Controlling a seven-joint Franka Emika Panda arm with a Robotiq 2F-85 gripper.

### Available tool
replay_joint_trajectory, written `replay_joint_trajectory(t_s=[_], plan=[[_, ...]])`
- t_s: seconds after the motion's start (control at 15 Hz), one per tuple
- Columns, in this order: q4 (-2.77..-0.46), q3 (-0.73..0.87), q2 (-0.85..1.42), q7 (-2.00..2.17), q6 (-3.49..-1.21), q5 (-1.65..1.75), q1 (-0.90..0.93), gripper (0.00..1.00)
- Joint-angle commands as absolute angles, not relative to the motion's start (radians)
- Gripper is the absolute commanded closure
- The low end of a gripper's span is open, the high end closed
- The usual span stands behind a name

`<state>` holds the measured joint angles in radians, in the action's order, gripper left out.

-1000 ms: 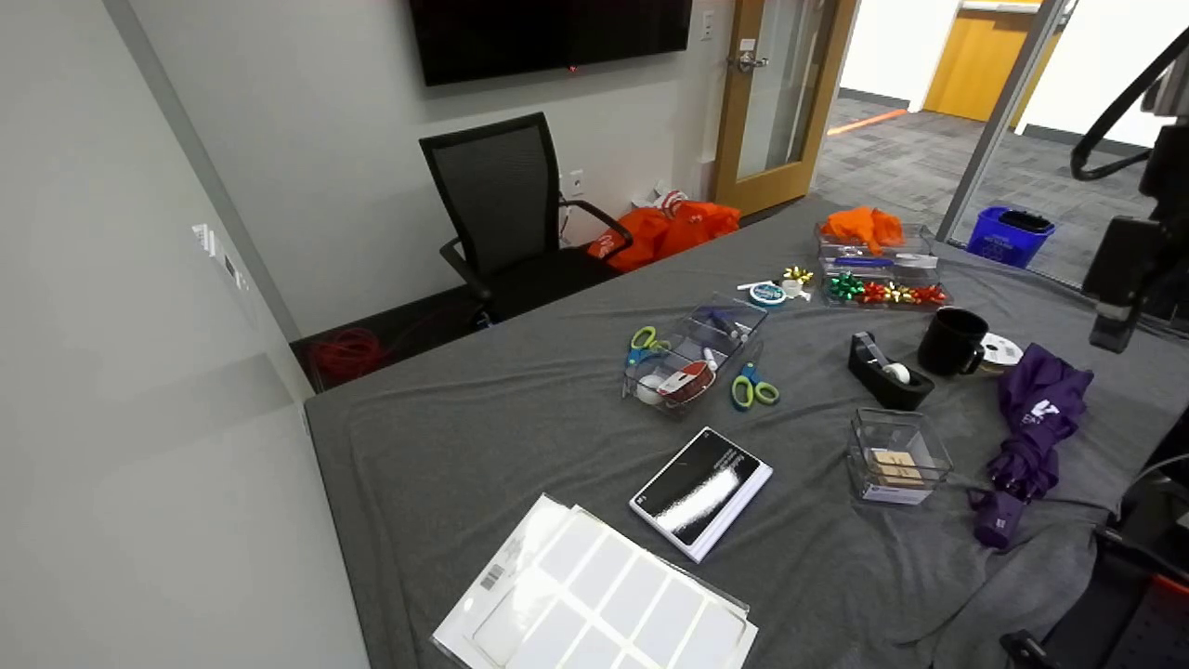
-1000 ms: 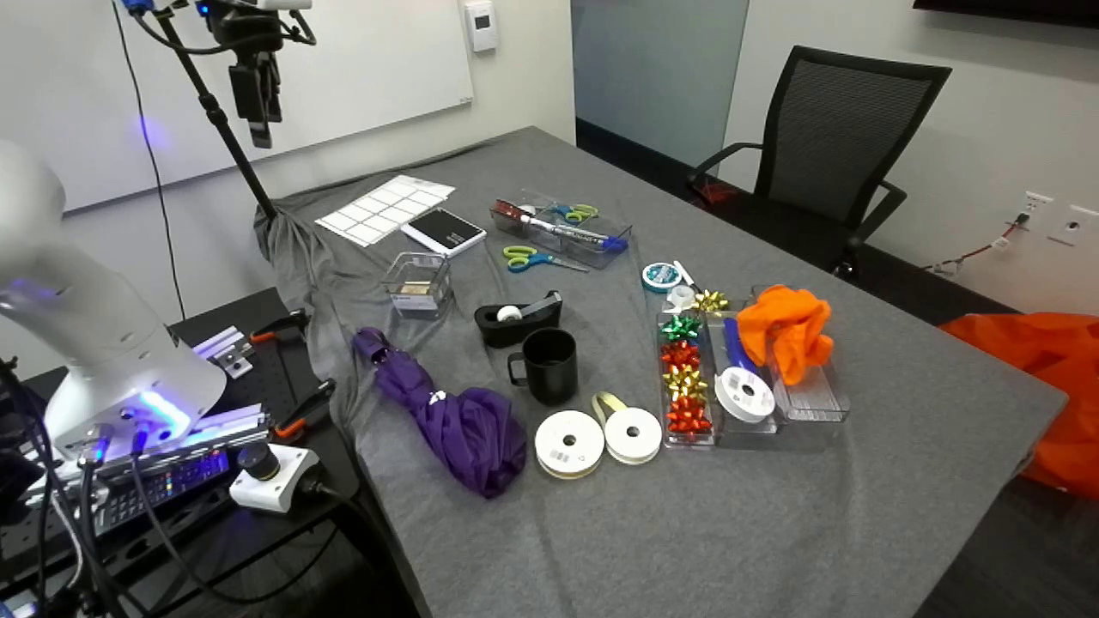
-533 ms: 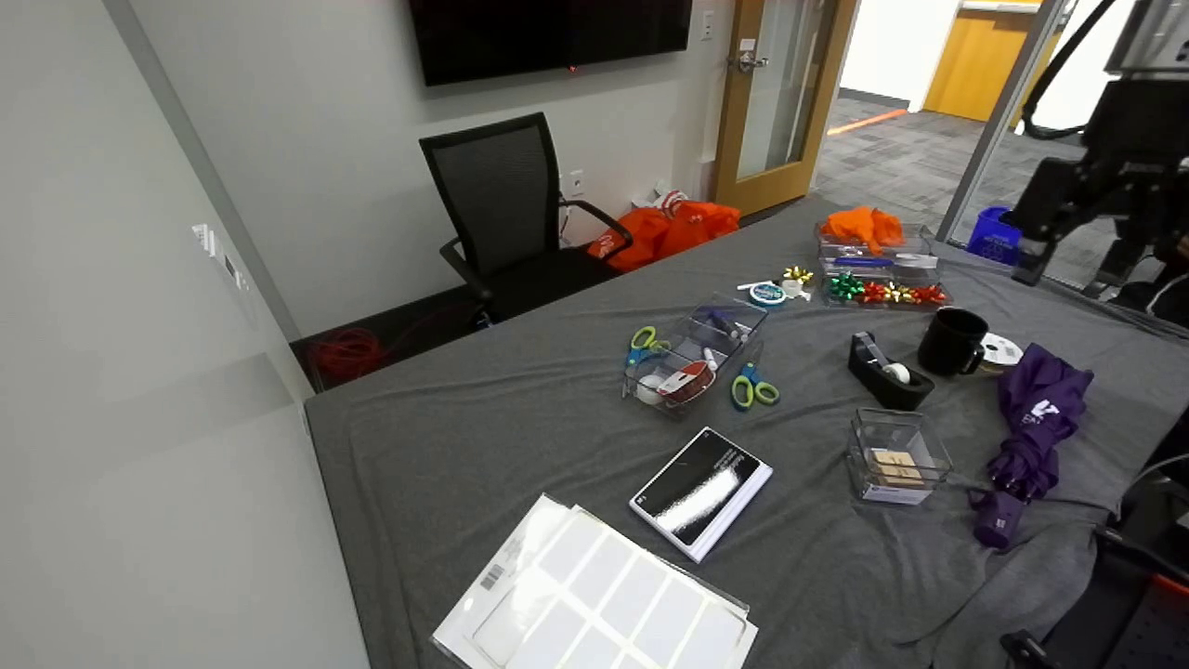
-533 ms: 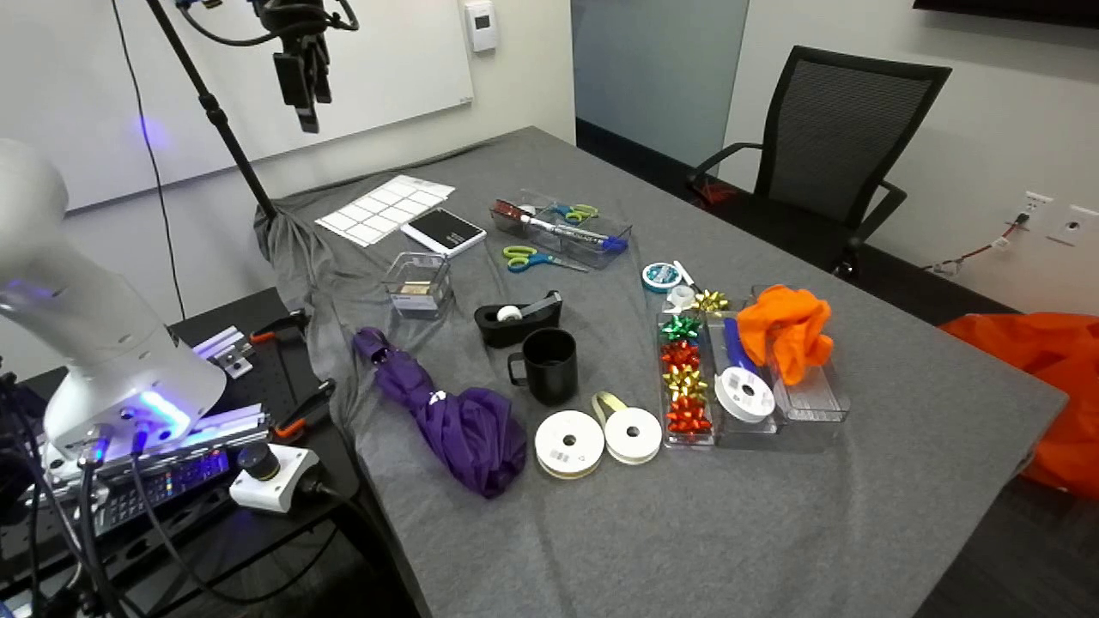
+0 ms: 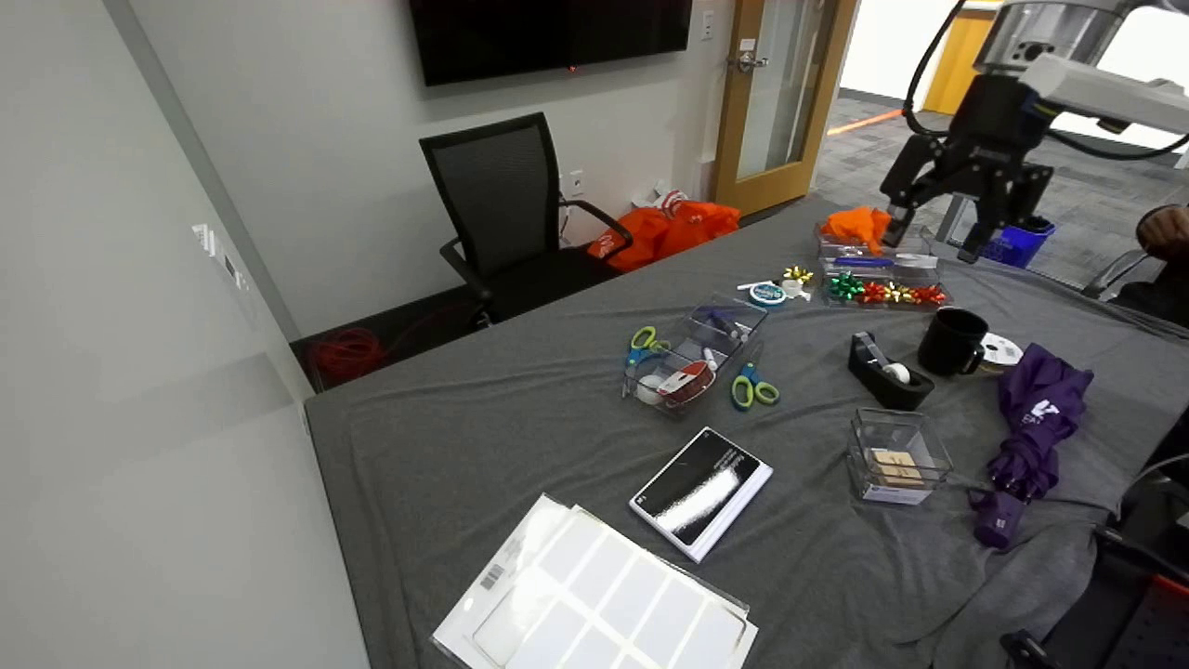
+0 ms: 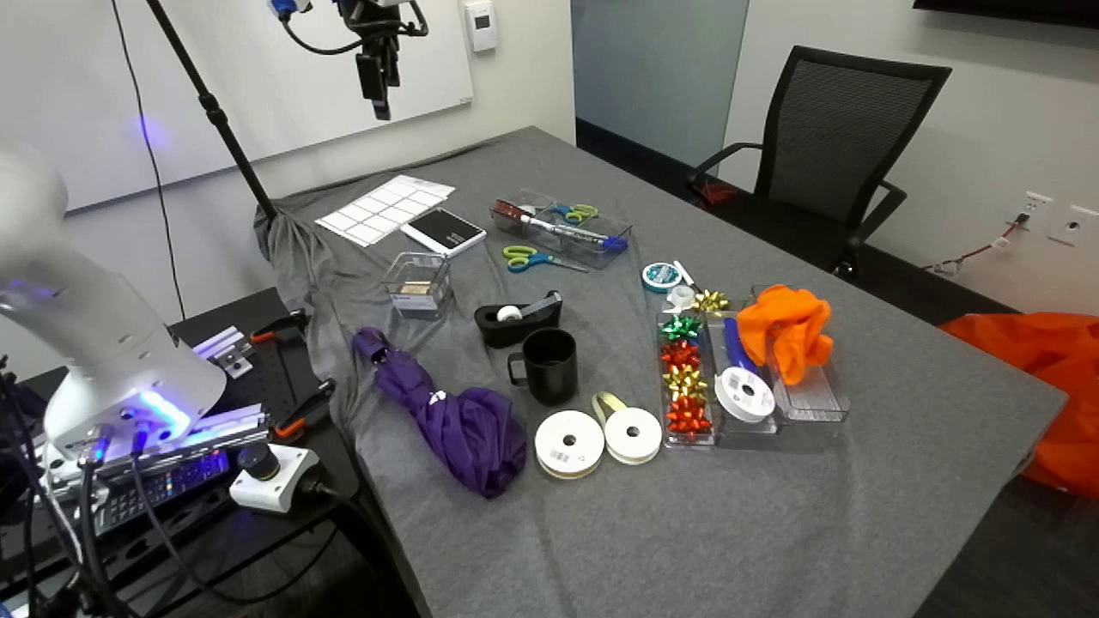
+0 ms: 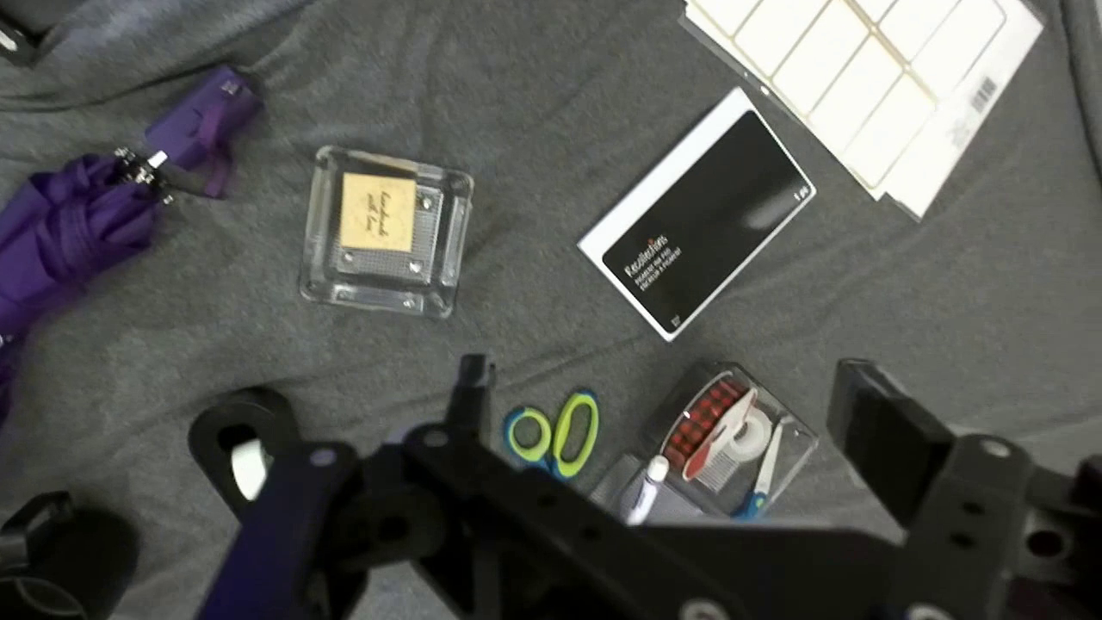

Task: Lift the green ribbon and put it in the pen holder to the right

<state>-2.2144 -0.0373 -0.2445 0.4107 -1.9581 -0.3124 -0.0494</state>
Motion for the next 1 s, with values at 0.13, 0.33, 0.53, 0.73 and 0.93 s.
replay_joint_trajectory(t_s=[0.13, 0.33, 0.53, 0.73, 0.93], plan=[[-2.089, -0.034, -0.142, 0.378, -2.108, -0.154, -0.054, 0.00], [-2.104, -0.027, -0.159, 0.406, -2.110, -0.119, -0.044, 0.00], [-2.098, -0.026, -0.155, 0.405, -2.118, -0.097, -0.044, 0.00], [-2.098, -0.026, -0.155, 0.404, -2.119, -0.097, -0.044, 0.00], [-2.114, -0.004, -0.133, 0.359, -2.163, -0.103, -0.058, 0.00]])
